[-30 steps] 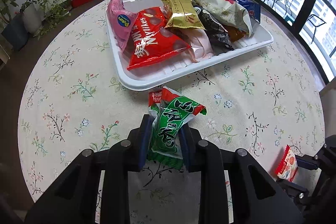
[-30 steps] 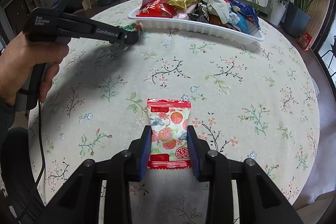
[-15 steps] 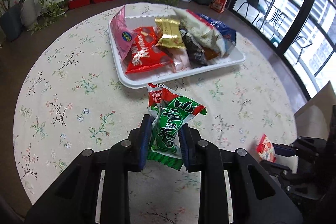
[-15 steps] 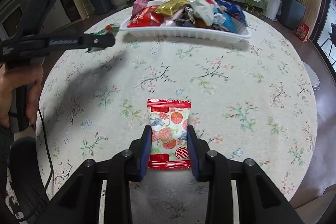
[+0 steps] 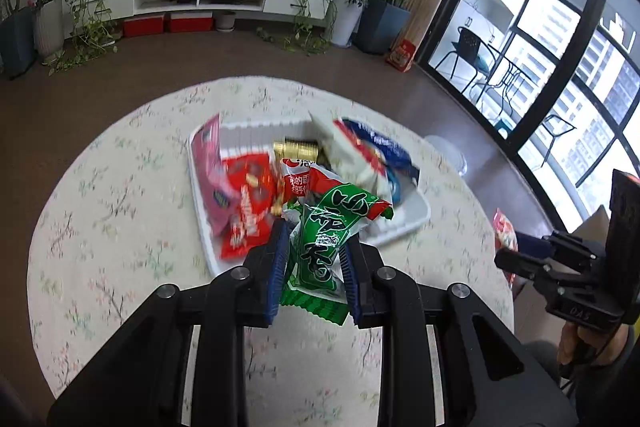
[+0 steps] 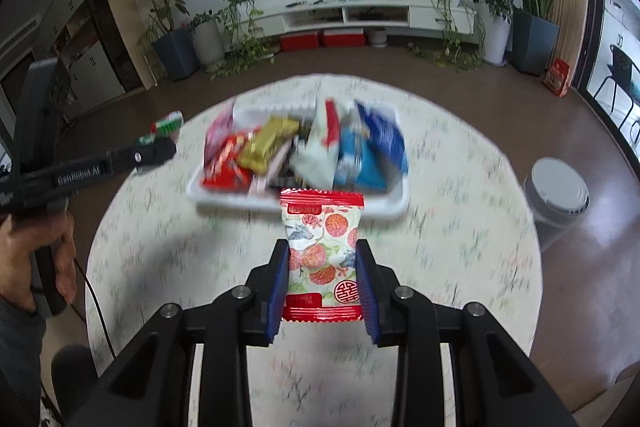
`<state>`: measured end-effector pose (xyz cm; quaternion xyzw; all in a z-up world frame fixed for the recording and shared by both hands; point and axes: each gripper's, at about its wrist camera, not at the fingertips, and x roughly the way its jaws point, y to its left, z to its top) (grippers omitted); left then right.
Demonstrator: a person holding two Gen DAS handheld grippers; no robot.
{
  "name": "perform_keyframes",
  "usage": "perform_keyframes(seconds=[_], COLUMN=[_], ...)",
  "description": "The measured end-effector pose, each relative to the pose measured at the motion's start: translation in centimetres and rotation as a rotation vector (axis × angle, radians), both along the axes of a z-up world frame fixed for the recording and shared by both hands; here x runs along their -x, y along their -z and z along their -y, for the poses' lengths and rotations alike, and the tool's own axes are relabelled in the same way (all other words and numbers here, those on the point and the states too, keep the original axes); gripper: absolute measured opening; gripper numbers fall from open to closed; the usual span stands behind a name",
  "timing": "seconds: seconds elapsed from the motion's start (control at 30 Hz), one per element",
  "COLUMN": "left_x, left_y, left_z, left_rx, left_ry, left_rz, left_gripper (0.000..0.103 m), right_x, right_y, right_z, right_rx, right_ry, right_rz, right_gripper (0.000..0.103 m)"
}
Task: Organize snacks
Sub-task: 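Carry the green bag and white-and-red pouch over the tray with both tools, then open both tools to drop both snacks into the tray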
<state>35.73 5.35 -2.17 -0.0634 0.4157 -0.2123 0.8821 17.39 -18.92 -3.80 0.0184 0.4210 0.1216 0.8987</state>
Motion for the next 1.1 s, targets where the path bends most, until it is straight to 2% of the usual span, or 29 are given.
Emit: perform_keyframes(seconds=[0.13, 0.27, 0.5, 0.73, 1.1], left_x=[-3.1, -5.6, -8.8, -10.5, -12.5], left_y=[-1.1, -1.1, 1.5, 4.1, 7.2], left_z=[1.0, 2.1, 2.3, 3.1, 3.5], left_rx=[0.011, -0.001, -0.012, -0.029, -0.066], left_ry=[-0.015, -0.027, -0.064, -0.067, -0.068], left_rz=[-0.002, -0.016, -0.055, -0.093, -0.129], left_gripper=[0.023, 0.023, 0.023, 0.024, 0.024], right_x=[-4.9, -9.7, -15.6, -18.3, -19.7], right_y=[-2.6, -3.3, -0.5, 2.7, 5.1], right_z=[-0.8, -2.0, -3.9, -5.0, -6.5], right_rx=[-0.035, -0.072, -0.076, -0.065, -0.047], right_ry=[-0.023, -0.043, -0.058, -0.053, -0.057], right_rz=[0.015, -0.017, -0.110, -0.170, -0.216], right_gripper=[0.034, 0.034, 0.034, 0.035, 0.035])
